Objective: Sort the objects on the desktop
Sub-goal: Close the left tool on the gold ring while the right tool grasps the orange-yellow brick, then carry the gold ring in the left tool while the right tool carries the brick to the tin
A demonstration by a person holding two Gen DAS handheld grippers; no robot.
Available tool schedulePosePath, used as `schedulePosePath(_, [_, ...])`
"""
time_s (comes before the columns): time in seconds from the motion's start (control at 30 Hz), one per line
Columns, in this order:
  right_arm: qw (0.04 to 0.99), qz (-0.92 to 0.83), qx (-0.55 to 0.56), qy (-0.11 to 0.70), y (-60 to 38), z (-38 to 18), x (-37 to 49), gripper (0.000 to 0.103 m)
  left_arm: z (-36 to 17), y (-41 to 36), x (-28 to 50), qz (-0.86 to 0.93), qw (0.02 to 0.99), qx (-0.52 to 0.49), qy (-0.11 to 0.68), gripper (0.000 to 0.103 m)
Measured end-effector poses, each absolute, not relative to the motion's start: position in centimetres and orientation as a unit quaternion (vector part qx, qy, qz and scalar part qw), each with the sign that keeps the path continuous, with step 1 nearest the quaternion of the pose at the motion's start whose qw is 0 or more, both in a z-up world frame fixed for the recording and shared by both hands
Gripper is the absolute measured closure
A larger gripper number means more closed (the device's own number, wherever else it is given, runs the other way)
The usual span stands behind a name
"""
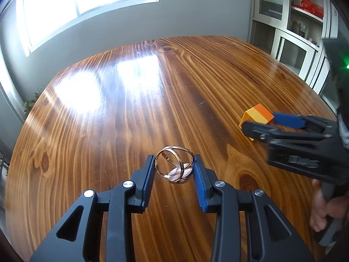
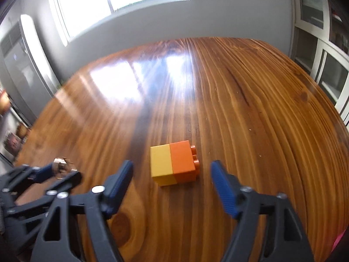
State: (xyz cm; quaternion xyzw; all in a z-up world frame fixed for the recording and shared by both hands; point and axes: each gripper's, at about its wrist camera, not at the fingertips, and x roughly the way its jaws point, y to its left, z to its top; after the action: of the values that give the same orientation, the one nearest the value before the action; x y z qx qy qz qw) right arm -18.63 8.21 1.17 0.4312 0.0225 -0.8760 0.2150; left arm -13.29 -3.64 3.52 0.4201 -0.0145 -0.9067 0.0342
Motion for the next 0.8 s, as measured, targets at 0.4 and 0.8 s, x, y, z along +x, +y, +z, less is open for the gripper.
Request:
schedulePosePath(0.4, [0.19, -0.899, 0.395, -0.017, 13.5, 4.2, -9.9, 0.057, 4.9, 0.3, -11.5, -0.915, -0.01, 0.401, -0.039, 0.066])
schedulePosePath(0.8, [0.154, -0.922, 0.35, -0.055, 19.5, 7.8, -4.0, 0.057, 6.9, 6.1, -9.2, -0.922, -0.06, 0.379, -0.053, 0.066])
